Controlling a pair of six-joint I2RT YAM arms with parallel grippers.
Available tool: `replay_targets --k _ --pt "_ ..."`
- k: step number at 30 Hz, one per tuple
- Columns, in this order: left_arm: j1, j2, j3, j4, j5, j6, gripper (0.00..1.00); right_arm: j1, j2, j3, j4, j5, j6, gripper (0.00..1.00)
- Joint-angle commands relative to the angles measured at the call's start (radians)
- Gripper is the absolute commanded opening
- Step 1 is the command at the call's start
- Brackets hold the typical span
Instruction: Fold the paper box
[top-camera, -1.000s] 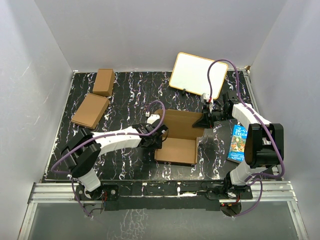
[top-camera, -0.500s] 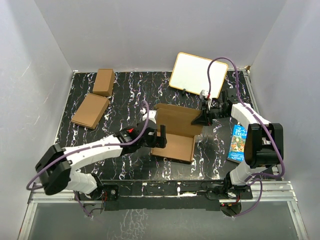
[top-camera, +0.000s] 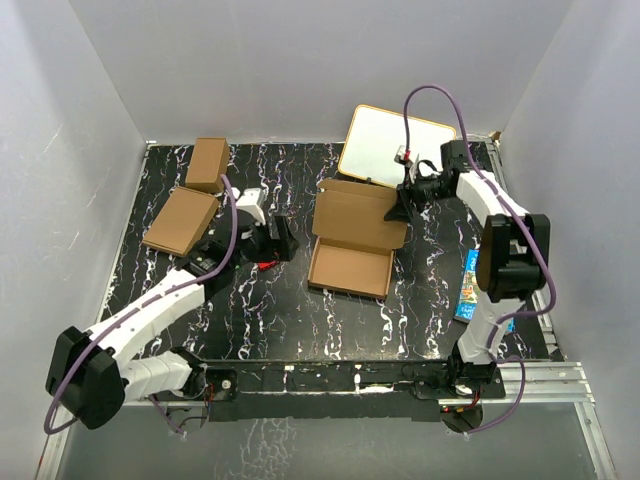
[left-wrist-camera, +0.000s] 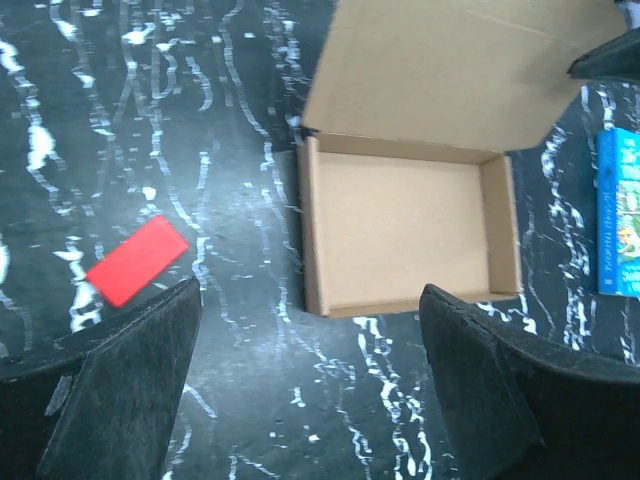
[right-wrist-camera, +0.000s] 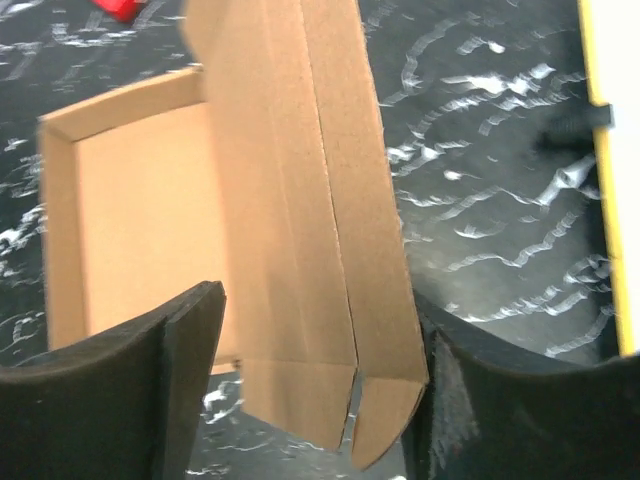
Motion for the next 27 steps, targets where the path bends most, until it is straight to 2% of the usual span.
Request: replay_targets --k 1,6,10,13,15,18,22,27 --pt "0.114 -0.004 0.009 -0.071 0.107 0.061 0.87 -0.016 0.063 0.177 -0.062 0.193 0.043 0.76" --pt "0.171 0.062 0.091 -0.187 0.143 0.174 0.86 -0.061 -0.060 0.184 -0.035 0.207 0.057 0.87" --pt "0.174 0.103 0.157 -0.258 0.200 0.394 0.86 -0.102 -0.212 0.087 0.033 0.155 0.078 0.94" --pt "0.174 0.134 0.198 -0.317 0.235 0.566 0.88 -0.117 -0.307 -0.050 0.070 -0.011 0.106 0.94" --pt "0.175 0.184 0.239 -0.389 0.239 0.658 0.93 -0.117 -0.356 -0.179 0.111 -0.160 0.146 0.94" --pt "0.182 0.312 0.330 -0.530 0.242 0.781 0.95 -0.118 -0.410 -0.393 0.252 -0.317 0.240 0.96" --pt "0.189 0.434 0.400 -0.572 0.276 0.822 0.90 -0.119 -0.454 -0.493 0.330 -0.291 0.263 0.98" --pt "0.207 0.545 0.452 -0.560 0.288 0.831 0.81 -0.118 -0.407 -0.462 0.259 -0.300 0.206 0.97"
